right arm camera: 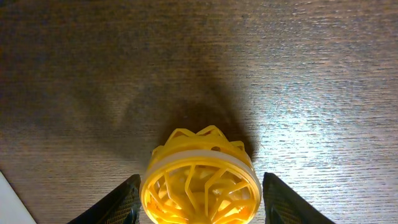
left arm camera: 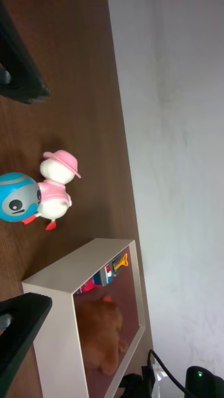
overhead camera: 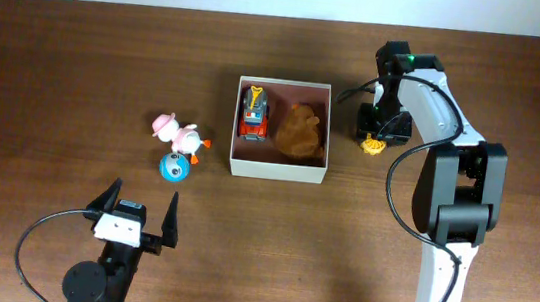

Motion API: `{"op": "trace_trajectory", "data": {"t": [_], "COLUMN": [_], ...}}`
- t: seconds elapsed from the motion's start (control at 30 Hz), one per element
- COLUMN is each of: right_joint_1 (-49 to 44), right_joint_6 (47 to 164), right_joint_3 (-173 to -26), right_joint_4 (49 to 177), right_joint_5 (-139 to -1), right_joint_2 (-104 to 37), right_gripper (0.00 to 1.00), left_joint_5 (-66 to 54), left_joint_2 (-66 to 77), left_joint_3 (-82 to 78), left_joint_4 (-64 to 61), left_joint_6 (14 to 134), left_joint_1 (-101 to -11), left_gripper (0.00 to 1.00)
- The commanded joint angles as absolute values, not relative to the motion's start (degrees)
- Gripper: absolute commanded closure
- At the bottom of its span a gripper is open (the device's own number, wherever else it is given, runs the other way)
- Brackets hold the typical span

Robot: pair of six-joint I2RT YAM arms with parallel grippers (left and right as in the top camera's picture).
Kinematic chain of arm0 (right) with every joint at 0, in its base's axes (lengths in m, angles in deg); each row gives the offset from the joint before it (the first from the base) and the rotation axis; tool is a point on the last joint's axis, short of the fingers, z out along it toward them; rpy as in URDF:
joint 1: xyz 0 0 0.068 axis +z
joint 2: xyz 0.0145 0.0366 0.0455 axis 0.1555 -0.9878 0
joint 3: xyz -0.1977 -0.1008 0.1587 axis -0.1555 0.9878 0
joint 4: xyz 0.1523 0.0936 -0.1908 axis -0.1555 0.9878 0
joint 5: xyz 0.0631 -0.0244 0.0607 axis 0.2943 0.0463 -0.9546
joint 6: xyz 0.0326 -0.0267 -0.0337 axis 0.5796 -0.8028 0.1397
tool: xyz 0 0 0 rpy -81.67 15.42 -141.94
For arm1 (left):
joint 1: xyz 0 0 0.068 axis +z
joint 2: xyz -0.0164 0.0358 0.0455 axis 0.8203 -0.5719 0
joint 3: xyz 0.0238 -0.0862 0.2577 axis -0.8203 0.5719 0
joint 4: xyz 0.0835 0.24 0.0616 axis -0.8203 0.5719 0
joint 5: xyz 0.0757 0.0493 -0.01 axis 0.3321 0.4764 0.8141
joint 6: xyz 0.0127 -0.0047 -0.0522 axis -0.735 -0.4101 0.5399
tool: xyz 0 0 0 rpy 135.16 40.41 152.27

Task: Pack container
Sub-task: 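Lower and close the right gripper on the yellow toy, then lift the yellow toy and carry it toward the box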

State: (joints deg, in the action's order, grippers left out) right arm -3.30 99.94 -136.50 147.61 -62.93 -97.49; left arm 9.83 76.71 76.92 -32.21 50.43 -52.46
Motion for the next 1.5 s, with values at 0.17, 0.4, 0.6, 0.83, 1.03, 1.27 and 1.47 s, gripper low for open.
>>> {"op": "trace_trajectory", "data": {"t": [0.17, 0.4, 0.6, 0.83, 1.03, 1.27, 1.47], "right_joint_1": [-3.78, -3.78, -3.78, -3.78, -3.78, -3.4, -0.5], "right_joint_6": [99.68, 99.68, 99.68, 99.4, 97.04, 92.93, 88.03], "right_joint_3": [-135.13, -133.38, -133.49, -137.73, -148.35, -162.78, -170.4], "right_joint_4": [147.43, 146.95, 147.02, 151.3, 160.64, 170.58, 173.27], "right_joint_5": [-62.02, -62.04, -62.02, -62.28, -63.33, -69.36, -76.92], "right_joint_2": [-98.56, -98.56, -98.54, -98.43, -98.43, -98.41, -98.43], "right_gripper": [0.44, 0.57, 0.58, 0.58, 0.57, 0.57, 0.57], "left_joint_5": [9.85, 9.85, 9.85, 9.85, 9.85, 9.85, 9.85], "left_joint_2": [77.17, 77.17, 77.17, 77.17, 77.17, 77.17, 77.17], "left_joint_3": [77.36, 77.36, 77.36, 77.36, 77.36, 77.36, 77.36], "left_joint_4": [-32.3, -32.32, -32.32, -32.32, -32.3, -32.3, -32.32], "left_joint_6": [49.53, 49.53, 49.53, 49.53, 49.53, 49.53, 49.53], "left_joint_1": [-52.33, -52.33, -52.33, -52.33, -52.33, -52.33, -52.33], "left_gripper": [0.01, 0.0, 0.0, 0.0, 0.0, 0.0, 0.01]}}
